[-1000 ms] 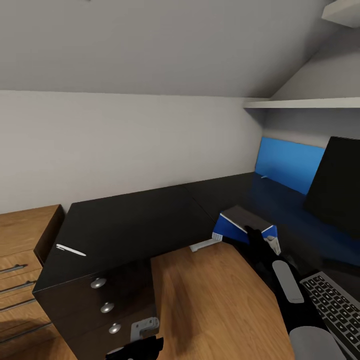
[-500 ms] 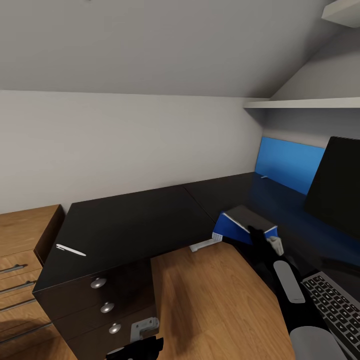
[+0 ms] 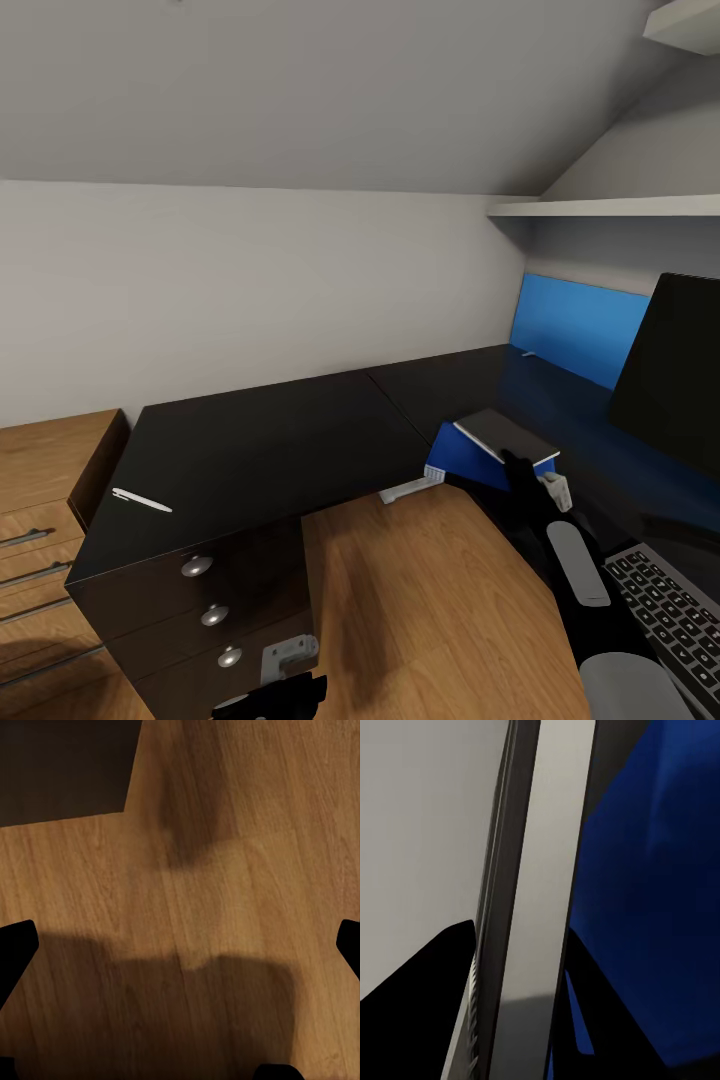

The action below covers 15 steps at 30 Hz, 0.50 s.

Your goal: In the bedroom, organize the workspace by keeping the computer under the desk, ensuring the monitor is on the desk, placing the keyboard on the desk next to the monitor, placing the mouse on the desk next to the keyboard, moving the folder from the swivel chair onto the desk next to the mouse, stacking the notebook on top of the folder with the pen on top of the notebook, and positioning the swivel chair next to the desk.

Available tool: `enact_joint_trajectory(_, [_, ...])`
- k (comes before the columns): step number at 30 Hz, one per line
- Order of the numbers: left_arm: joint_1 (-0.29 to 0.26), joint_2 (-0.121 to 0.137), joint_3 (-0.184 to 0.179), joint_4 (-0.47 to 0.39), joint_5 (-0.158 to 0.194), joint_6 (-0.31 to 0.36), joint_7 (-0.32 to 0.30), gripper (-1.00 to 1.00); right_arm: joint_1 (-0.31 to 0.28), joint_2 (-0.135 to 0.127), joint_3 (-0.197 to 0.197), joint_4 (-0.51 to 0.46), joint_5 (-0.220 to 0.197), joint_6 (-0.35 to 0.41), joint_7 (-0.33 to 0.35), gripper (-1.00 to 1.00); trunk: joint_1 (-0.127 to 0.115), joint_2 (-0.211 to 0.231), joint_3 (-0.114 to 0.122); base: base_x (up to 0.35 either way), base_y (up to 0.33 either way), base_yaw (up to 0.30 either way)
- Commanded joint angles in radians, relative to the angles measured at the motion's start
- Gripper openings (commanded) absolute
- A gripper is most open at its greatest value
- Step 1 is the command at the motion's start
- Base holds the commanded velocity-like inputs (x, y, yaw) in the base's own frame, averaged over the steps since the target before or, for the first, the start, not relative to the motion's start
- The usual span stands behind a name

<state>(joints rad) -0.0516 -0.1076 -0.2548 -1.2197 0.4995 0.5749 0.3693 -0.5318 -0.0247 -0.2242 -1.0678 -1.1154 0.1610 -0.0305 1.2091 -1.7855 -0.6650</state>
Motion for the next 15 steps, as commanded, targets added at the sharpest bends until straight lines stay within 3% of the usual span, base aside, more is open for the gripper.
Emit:
enact_joint_trajectory(1, [-0.001,0.0,-0.001,-0.001,0.01,0.002,0.01,1.0,0.0,0.0,-0.001,-0.001,-0.008,0.006,-0.003,-1.0,0.0,-0.001,-0.001,0.0,0.0,0.0])
enact_joint_trajectory(14, [-0.001,0.0,-0.001,-0.001,0.011,0.002,0.01,1.0,0.0,0.0,0.001,-0.001,-0.008,0.007,-0.005,-1.0,0.0,-0.001,-0.001,0.0,0.0,0.0])
enact_joint_trajectory(15, [-0.001,0.0,-0.001,-0.001,0.011,0.002,0.01,1.0,0.0,0.0,0.001,-0.001,-0.008,0.007,-0.005,1.0,0.0,-0.001,-0.001,0.0,0.0,0.0])
